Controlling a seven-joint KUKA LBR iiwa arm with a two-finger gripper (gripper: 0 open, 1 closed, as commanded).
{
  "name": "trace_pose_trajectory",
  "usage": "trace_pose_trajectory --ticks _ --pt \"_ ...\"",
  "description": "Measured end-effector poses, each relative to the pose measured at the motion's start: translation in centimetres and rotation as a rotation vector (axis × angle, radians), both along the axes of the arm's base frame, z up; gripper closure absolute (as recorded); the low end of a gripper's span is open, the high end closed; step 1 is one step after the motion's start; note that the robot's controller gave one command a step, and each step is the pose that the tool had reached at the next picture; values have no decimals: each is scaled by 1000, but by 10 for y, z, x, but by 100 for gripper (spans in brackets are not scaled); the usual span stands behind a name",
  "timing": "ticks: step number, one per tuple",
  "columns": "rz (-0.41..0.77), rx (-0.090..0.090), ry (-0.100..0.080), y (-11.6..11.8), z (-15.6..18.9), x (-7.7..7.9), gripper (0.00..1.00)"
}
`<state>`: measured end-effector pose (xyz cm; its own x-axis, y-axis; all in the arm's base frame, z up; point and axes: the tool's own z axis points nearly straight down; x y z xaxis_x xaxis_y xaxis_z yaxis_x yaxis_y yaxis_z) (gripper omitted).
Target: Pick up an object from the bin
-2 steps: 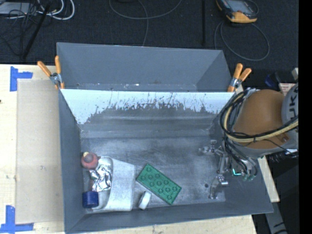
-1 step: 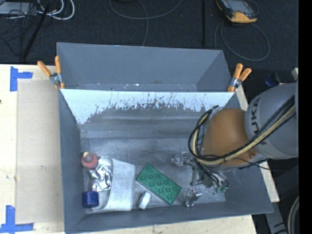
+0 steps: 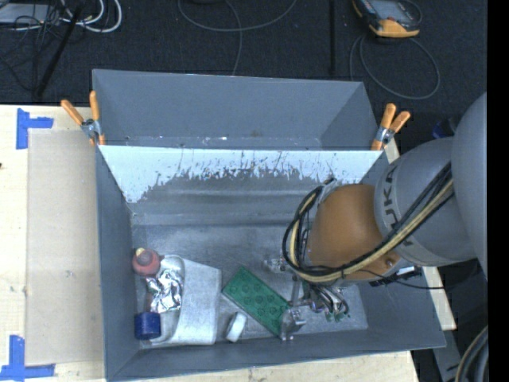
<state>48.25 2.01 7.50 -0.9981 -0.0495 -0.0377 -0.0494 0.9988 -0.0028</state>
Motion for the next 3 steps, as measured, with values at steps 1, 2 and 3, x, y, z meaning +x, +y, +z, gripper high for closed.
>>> trace_pose_trajectory --ticks 1,2,3 --pt "4 1 27 0 -1 -6 100" --pt "-10 1 32 -17 116 10 100" --pt "-7 1 40 -16 112 9 0"
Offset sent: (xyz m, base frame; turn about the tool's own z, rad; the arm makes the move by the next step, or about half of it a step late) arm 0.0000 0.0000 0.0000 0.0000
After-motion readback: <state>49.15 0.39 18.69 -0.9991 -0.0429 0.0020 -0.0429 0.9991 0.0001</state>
